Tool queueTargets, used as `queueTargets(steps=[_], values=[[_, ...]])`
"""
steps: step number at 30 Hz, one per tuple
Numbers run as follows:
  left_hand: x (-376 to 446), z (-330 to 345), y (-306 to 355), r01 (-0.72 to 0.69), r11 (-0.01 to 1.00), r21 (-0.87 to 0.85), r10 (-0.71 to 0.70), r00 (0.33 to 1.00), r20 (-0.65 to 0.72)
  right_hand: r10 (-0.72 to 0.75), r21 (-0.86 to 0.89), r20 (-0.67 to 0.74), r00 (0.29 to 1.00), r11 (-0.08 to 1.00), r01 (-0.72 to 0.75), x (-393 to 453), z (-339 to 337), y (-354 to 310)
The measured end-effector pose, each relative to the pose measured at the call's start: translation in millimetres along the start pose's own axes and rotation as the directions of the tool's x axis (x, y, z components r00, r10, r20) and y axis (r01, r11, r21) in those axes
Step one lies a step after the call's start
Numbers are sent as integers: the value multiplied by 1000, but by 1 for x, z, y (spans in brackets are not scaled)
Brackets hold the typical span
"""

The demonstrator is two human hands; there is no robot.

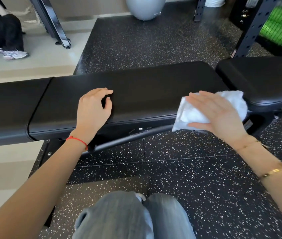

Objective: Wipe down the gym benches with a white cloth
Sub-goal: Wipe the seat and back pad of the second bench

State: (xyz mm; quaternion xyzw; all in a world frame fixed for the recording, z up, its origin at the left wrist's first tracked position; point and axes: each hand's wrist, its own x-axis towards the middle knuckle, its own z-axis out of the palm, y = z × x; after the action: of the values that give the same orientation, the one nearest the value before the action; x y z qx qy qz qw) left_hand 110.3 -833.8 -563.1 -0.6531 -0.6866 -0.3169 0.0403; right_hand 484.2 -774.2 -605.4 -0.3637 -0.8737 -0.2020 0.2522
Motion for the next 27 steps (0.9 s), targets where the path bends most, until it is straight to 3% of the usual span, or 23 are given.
queueTargets(steps=[4, 8, 11, 15, 18, 23, 27], values=[[0, -1, 2, -2, 1000, -17, 2, 1000, 9, -21, -4, -55, 998, 1000, 21, 25, 8, -39], [1, 2, 11, 15, 999, -39, -14, 1000, 19, -92, 55, -18, 996, 994, 93, 60, 18, -94], [5, 13, 26, -7, 1000, -15, 8, 998, 69, -117, 86, 14, 993, 990, 115, 44, 9, -68], [10, 26, 41, 25, 1000, 15, -26, 994, 103, 74, 99, 59, 996, 992, -80, 11, -8, -6], [9, 29, 43, 25, 998, 63, -31, 995, 99, 115, 84, 56, 992, 989, -120, 19, -9, -9], [8, 30, 44, 24, 996, 83, -33, 994, 102, -20, 111, 72, 997, 994, 12, 53, 9, -80], [9, 29, 43, 27, 997, 70, -34, 995, 99, -133, 113, 55, 990, 986, 126, 38, 7, -56]])
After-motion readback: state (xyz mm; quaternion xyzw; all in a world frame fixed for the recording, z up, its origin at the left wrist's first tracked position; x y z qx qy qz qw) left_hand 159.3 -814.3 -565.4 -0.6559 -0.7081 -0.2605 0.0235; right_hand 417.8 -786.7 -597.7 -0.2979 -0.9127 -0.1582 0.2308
